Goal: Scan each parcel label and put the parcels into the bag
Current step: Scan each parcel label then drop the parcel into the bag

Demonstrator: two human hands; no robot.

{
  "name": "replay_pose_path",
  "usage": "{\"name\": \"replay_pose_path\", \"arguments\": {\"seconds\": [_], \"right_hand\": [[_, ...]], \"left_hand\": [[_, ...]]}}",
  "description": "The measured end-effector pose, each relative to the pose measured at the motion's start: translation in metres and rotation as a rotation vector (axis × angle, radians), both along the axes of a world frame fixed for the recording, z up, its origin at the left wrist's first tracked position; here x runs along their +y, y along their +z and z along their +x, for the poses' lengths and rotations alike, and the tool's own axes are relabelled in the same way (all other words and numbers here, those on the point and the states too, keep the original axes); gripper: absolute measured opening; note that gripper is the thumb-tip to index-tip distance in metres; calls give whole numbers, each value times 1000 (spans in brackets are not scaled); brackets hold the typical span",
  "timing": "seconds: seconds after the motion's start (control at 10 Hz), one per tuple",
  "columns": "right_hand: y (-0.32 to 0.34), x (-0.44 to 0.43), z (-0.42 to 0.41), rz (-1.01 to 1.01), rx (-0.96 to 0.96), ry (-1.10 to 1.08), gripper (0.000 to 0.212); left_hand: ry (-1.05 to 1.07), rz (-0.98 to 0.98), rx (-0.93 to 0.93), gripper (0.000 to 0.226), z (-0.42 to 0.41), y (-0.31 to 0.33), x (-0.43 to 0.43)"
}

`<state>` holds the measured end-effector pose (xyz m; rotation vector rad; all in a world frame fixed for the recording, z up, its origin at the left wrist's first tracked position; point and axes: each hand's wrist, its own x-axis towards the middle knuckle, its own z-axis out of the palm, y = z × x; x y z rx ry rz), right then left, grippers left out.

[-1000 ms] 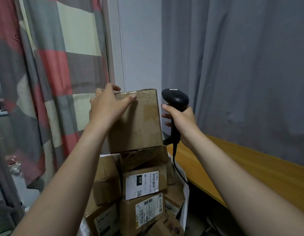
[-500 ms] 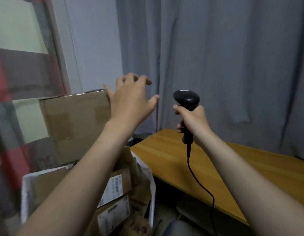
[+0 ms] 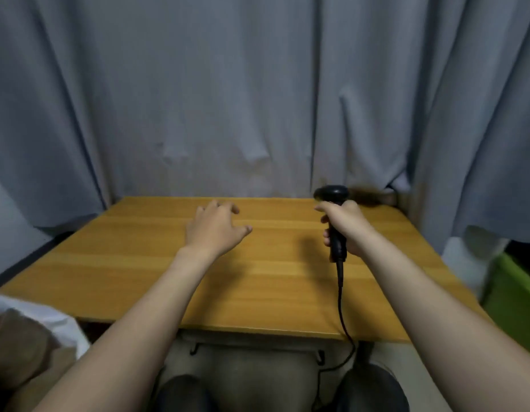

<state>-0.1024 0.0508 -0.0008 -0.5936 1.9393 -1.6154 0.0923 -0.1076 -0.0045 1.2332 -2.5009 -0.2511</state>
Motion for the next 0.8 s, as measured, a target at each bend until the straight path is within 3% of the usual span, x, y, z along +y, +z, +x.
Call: {"name": "replay_pose_path", "arguments": {"seconds": [0.3,0.4,0.6,0.8], "right_hand": [[-115,-4,-100,318,-258,-94,18],[-138,-10,-111,353,-302,-111,29],[-143,-13,-112,398,-238,-128,37],[-121,-7,-107,702,126,-110,62]], "left_hand": [[-50,179,-145,52,-85,-87,-41],[-57,221,-176,50,-94,-103,-52],[-60,243,-203,50,-97,-116,-63],[-58,213,-137,50,-83,-95,-62]]}}
